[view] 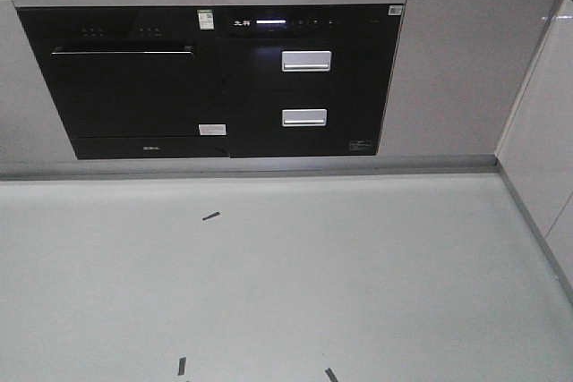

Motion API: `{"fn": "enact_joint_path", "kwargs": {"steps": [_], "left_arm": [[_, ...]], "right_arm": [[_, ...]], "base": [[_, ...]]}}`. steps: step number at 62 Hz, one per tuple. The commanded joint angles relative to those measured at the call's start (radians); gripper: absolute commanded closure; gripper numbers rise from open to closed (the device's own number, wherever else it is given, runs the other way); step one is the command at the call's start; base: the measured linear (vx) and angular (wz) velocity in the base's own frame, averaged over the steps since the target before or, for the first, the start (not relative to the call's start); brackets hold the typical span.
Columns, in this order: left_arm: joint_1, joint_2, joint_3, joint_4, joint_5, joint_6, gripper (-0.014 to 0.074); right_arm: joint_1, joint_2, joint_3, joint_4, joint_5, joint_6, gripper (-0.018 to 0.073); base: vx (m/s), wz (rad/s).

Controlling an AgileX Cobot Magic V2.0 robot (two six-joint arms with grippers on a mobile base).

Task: Distribute corn equally
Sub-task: 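Continue driving toward the counter, turning to face the corn pot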

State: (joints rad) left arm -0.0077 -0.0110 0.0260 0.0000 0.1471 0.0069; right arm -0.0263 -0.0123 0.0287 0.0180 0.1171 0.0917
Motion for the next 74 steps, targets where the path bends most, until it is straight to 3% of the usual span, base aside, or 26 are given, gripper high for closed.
{"fn": "enact_joint_path", "kwargs": {"steps": [1, 74], "left_arm": [[0.001, -0.016, 0.015, 0.000, -0.073, -0.007, 0.0603], [0.001, -0.016, 0.015, 0.000, -0.073, -0.007, 0.0603]], "right_arm": [[-0.004, -0.004, 0.007, -0.007, -0.073, -0.011, 0.0565], [-0.004, -0.004, 0.007, -0.007, -0.072, -0.011, 0.0565]], "base": [[0.13, 0.06], [0.12, 0.05]]}}
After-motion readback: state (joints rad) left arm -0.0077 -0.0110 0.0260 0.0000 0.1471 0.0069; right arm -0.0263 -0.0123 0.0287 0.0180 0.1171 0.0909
